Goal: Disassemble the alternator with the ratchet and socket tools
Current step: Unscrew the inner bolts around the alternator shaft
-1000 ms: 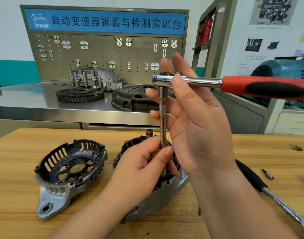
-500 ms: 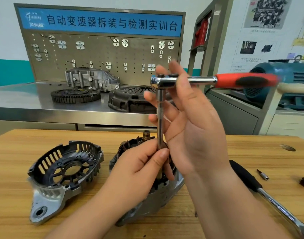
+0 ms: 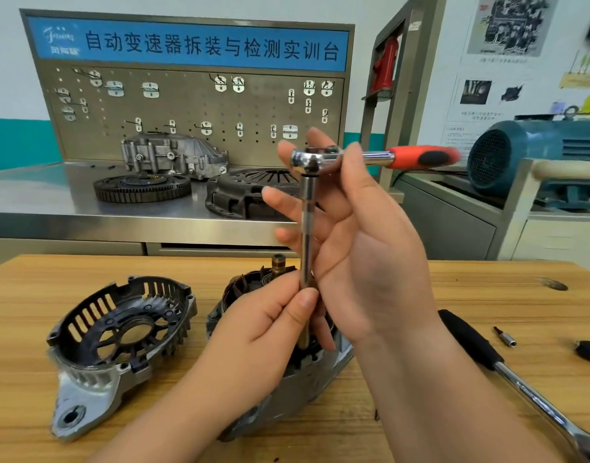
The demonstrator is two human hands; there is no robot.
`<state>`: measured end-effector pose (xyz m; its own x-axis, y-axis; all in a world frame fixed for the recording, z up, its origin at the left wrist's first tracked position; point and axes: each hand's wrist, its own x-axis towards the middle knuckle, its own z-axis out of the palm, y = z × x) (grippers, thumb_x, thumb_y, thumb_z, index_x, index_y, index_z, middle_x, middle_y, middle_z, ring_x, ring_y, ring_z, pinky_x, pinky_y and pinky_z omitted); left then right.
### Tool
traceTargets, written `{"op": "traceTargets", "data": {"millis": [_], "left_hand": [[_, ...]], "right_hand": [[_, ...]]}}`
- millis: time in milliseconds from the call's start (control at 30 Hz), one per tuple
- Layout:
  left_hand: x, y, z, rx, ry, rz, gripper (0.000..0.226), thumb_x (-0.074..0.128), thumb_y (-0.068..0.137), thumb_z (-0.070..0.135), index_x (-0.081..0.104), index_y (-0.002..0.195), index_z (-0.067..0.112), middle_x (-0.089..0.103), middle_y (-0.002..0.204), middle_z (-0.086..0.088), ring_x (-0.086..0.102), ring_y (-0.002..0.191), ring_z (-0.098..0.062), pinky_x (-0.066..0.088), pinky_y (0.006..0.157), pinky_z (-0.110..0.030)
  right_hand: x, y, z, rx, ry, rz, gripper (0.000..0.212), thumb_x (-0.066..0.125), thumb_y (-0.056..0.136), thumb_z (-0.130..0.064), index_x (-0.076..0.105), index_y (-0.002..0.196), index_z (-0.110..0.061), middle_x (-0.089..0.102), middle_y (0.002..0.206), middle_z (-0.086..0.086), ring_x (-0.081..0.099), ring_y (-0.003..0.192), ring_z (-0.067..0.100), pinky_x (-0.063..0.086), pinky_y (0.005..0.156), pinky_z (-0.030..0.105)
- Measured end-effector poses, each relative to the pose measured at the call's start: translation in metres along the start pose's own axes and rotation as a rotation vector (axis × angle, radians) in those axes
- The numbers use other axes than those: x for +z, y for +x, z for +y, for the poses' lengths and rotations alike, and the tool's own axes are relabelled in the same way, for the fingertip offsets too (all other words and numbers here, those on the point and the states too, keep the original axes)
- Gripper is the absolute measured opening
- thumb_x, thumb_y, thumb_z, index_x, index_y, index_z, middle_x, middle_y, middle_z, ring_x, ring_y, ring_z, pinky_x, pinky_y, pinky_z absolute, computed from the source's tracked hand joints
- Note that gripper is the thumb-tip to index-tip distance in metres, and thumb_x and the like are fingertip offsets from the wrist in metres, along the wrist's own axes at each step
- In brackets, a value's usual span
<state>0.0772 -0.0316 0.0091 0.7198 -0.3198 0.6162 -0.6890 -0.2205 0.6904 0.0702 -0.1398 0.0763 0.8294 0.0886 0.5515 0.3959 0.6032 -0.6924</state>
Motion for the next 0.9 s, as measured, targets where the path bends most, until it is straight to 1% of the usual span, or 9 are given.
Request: {"op": "traceTargets", "data": {"millis": [200,300,433,567,667,767,833,867,900], "left_hand": [[0.002,0.002,0.001,-0.007,0.054,0.044,0.031,0.045,0.090,0.039,0.065,0.086,0.016,0.068,0.071,0.019,0.061,0.069,-0.016,0.048,0.062,-0.022],[0.001,0.001,0.001,-0.001,0.032,0.032,0.039,0.041,0.087,0.049,0.064,0.088,0.018,0.070,0.075,0.015,0.063,0.070,-0.018,0.049,0.064,-0.028],[0.001,-0.001,0.001,-0.038,-0.035,-0.012,0.038,0.036,0.087,0.053,0.061,0.085,0.025,0.071,0.077,0.013,0.062,0.068,-0.024,0.047,0.067,-0.041],[-0.001,0.000,0.000,-0.051,-0.033,-0.057,0.041,0.035,0.088,0.053,0.062,0.095,0.022,0.072,0.085,0.011,0.065,0.080,-0.021,0.048,0.076,-0.040],[-0.003,0.002,-0.001,-0.040,-0.014,-0.058,0.037,0.039,0.086,0.051,0.063,0.091,0.024,0.073,0.085,0.011,0.064,0.080,-0.022,0.048,0.073,-0.035],[-0.002,0.002,-0.002,-0.038,0.000,-0.014,0.035,0.041,0.083,0.054,0.062,0.098,0.029,0.072,0.088,0.013,0.064,0.083,-0.019,0.051,0.073,-0.029],[-0.001,0.003,-0.001,-0.036,0.008,-0.003,0.034,0.041,0.083,0.053,0.062,0.092,0.028,0.070,0.081,0.014,0.063,0.075,-0.017,0.051,0.067,-0.025],[0.000,0.003,-0.001,-0.033,0.006,-0.005,0.034,0.041,0.083,0.053,0.063,0.089,0.027,0.070,0.078,0.015,0.061,0.070,-0.018,0.050,0.063,-0.024],[0.001,0.003,-0.001,-0.031,0.004,-0.005,0.035,0.042,0.084,0.052,0.064,0.088,0.026,0.069,0.077,0.015,0.061,0.068,-0.019,0.049,0.061,-0.025]], "right_hand": [[0.001,-0.002,-0.003,-0.201,-0.219,-0.081,0.027,0.058,0.087,-0.017,0.069,0.106,-0.032,0.066,0.121,-0.012,0.064,0.108,0.015,0.052,0.070,0.024],[0.001,-0.001,-0.004,-0.140,-0.160,-0.083,0.028,0.054,0.089,-0.023,0.066,0.114,-0.030,0.064,0.129,-0.006,0.062,0.115,0.021,0.053,0.069,0.025],[-0.001,0.000,-0.007,0.010,-0.075,-0.067,0.041,0.047,0.089,-0.043,0.060,0.121,-0.021,0.071,0.116,0.001,0.070,0.097,0.023,0.055,0.064,0.026],[-0.004,0.003,-0.007,0.111,-0.082,-0.096,0.050,0.031,0.098,-0.047,0.059,0.115,-0.009,0.075,0.103,0.008,0.070,0.087,0.021,0.054,0.059,0.025],[-0.004,0.000,-0.002,0.025,-0.155,-0.066,0.040,0.041,0.094,-0.045,0.064,0.112,-0.017,0.074,0.105,0.007,0.069,0.091,0.018,0.055,0.060,0.025],[-0.004,0.003,-0.003,-0.125,-0.316,-0.051,0.025,0.052,0.091,-0.029,0.068,0.110,-0.025,0.071,0.113,0.000,0.065,0.097,0.010,0.052,0.066,0.022],[-0.001,0.013,-0.009,-0.038,-0.611,-0.144,0.026,0.049,0.098,-0.016,0.062,0.119,-0.019,0.065,0.121,0.005,0.061,0.107,0.011,0.046,0.069,0.014],[-0.004,0.016,-0.008,0.035,-0.657,-0.165,0.025,0.047,0.099,-0.016,0.059,0.122,-0.017,0.062,0.125,0.007,0.060,0.110,0.012,0.045,0.068,0.011],[-0.002,0.016,-0.008,-0.001,-0.627,-0.183,0.024,0.048,0.099,-0.021,0.058,0.120,-0.021,0.062,0.124,0.004,0.061,0.108,0.010,0.047,0.069,0.012]]}}
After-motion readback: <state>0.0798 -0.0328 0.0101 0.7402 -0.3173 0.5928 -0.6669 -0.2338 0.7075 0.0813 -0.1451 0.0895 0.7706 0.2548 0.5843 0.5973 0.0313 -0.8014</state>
